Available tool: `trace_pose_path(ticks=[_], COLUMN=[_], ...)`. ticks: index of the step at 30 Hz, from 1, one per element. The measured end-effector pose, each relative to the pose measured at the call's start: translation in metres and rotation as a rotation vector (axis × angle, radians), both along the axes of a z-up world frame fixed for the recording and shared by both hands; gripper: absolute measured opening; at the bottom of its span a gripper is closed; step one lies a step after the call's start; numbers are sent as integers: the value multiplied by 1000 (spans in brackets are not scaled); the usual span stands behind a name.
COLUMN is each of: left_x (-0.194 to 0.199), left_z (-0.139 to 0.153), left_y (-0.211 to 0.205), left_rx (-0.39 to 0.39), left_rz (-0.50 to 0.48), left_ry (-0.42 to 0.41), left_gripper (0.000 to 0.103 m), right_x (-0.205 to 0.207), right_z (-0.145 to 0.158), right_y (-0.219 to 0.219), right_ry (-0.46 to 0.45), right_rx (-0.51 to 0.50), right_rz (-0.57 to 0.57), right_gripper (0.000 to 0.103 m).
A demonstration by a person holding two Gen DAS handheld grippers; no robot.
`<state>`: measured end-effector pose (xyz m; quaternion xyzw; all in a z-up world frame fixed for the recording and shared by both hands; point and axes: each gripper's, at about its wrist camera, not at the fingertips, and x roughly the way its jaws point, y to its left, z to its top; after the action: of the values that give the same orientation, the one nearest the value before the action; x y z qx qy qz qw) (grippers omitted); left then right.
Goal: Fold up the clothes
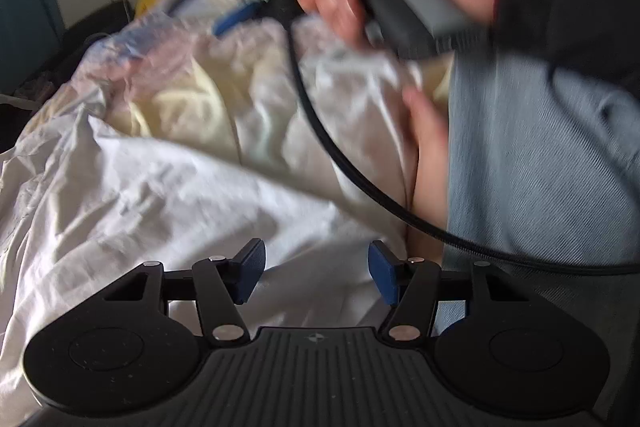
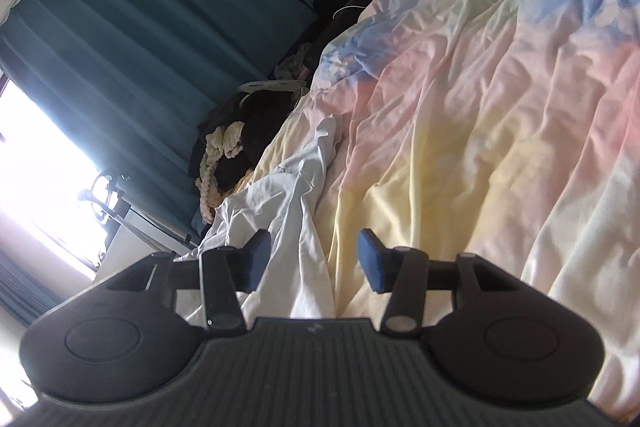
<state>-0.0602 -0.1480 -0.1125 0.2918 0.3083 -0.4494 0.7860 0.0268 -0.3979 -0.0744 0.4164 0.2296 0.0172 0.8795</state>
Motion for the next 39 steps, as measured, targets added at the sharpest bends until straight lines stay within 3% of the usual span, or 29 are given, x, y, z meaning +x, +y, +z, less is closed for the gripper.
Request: trace_pose_path(ticks=[3,5,7,9,14,17,19,23,26,28,30,35,37,39], left_x=[11,19,25,31,48,57,60,65,62,58,55,53,56,57], left_z=[-10,-10,2,23,63,64,62,59,51,44,36,16,8,4], left_y=[-6,-3,10,34,102,131,139,117,98,86,76,60,56,55], left_rx=[38,9,-85,-259,-656,-796,-841,-801,-737,-683,-639,-534,-486,-452], left_rz=[57,107,166,243,349,385,387,355,327,310,305,313,330,348], left_ry=[7,9,4,35,221,312,339,356,376,385,399,427,441,445], left_gripper=[43,3,3,3,3,3,3,3,3,3,3,3,3,4], right_x=[2,4,5,5,12,26,35,57,71,77,79,69,65,63], right_z=[-1,-1,-2,-4,-18,-35,-46,-63,-67,-67,-66,-63,-64,-66], right_y=[3,4,5,5,10,22,32,55,63,62,58,45,40,36], right_ry=[3,7,12,17,31,59,83,113,118,123,149,204,238,260], right_rx=[-7,-13,-11,-6,115,244,326,429,404,350,264,98,62,40], right_rz=[15,17,17,19,86,187,251,348,344,312,265,124,70,39], right_gripper=[53,53,54,54,61,66,68,69,69,54,4,4,8,22])
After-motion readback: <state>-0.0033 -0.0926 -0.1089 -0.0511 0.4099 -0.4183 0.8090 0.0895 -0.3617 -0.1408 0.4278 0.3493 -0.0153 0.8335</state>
